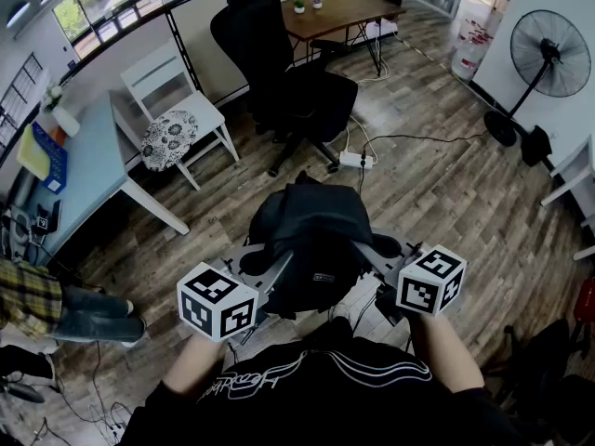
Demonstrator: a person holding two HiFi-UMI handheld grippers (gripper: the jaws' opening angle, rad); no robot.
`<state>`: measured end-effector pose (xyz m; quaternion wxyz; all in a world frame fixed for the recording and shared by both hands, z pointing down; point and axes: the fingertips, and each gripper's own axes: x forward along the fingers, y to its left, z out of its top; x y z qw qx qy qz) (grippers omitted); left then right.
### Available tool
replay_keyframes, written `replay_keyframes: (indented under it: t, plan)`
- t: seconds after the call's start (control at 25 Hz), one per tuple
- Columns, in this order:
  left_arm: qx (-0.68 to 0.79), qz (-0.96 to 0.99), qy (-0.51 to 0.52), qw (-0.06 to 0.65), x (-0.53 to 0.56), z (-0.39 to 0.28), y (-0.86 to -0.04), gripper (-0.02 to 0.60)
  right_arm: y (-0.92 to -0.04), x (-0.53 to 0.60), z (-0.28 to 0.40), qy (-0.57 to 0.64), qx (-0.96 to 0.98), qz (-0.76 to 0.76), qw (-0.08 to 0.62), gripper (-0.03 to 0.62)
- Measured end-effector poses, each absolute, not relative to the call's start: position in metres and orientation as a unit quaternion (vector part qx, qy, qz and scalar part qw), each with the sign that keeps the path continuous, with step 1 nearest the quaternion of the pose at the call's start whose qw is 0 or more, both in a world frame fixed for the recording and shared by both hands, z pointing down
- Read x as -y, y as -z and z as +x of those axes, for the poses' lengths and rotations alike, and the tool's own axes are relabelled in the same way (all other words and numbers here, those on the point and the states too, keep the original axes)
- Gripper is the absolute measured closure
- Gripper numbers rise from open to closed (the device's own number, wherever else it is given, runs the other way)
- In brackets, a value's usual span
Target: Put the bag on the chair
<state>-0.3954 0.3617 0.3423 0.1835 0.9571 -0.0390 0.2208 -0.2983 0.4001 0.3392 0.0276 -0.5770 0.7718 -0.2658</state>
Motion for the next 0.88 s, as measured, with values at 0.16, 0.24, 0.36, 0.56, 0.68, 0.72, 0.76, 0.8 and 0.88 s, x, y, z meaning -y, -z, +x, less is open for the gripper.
replay_keyframes:
  t: [0.16,0.24,0.36,0.56,0.68,0.72,0.76,0.8,0.88]
  plan:
    - [0.042,0.957,-0.221,0.182,-0.35,-0.372,-0.348,0.548,-0.343,-0.389,-0.275,0.265,-0.771,-0.579,0.026,0.591]
    - [0.041,0.957,-0.223,0.183,-0.347,-0.36,-0.349,0.548,-0.344,-0.386,-0.264,0.268,-0.771,-0.577,0.026,0.591]
    - [0.039,0.957,-0.221,0.181,-0.34,-0.339,-0.347,0.548,-0.342,-0.38,-0.244,0.266,-0.772,-0.577,0.022,0.591]
    - [0.03,0.961,-0.213,0.174,-0.328,-0.294,-0.341,0.548,-0.333,-0.37,-0.199,0.259,-0.768,-0.585,0.032,0.591]
    - [0.026,0.962,-0.208,0.172,-0.324,-0.265,-0.34,0.548,-0.33,-0.366,-0.171,0.254,-0.767,-0.589,0.033,0.591]
    - [0.026,0.963,-0.207,0.17,-0.323,-0.256,-0.339,0.548,-0.33,-0.365,-0.162,0.252,-0.767,-0.589,0.034,0.591]
    - [0.025,0.963,-0.207,0.168,-0.321,-0.246,-0.339,0.548,-0.33,-0.364,-0.152,0.251,-0.767,-0.59,0.035,0.591]
    - [0.024,0.964,-0.207,0.166,-0.32,-0.236,-0.339,0.548,-0.33,-0.364,-0.143,0.249,-0.767,-0.59,0.036,0.591]
    - [0.02,0.964,-0.21,0.159,-0.32,-0.217,-0.34,0.548,-0.33,-0.364,-0.124,0.248,-0.766,-0.591,0.04,0.59]
